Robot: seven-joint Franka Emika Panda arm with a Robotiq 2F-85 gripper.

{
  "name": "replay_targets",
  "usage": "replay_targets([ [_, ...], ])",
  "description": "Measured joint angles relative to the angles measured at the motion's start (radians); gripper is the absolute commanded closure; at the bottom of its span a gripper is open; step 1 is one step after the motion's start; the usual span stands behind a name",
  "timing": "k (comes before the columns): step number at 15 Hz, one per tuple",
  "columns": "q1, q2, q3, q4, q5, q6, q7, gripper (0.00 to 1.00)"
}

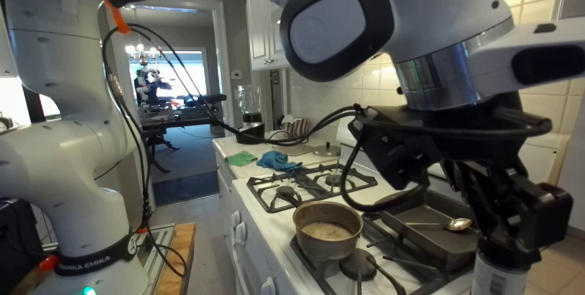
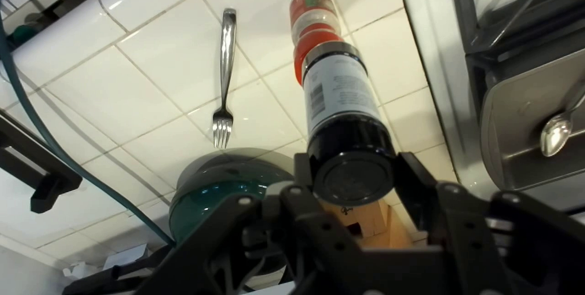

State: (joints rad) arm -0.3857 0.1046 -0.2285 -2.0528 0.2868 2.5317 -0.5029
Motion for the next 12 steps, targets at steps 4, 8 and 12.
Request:
replay_targets([
  [4,0.000,0.003,-0.002,0.001,0.000,0.000,0.000,0.76],
  [8,-0.001,0.007,-0.004,0.004,0.000,0.000,0.000,0.76],
  [12,-0.001,0.013,-0.006,0.013,0.001,0.000,0.000,0.76],
])
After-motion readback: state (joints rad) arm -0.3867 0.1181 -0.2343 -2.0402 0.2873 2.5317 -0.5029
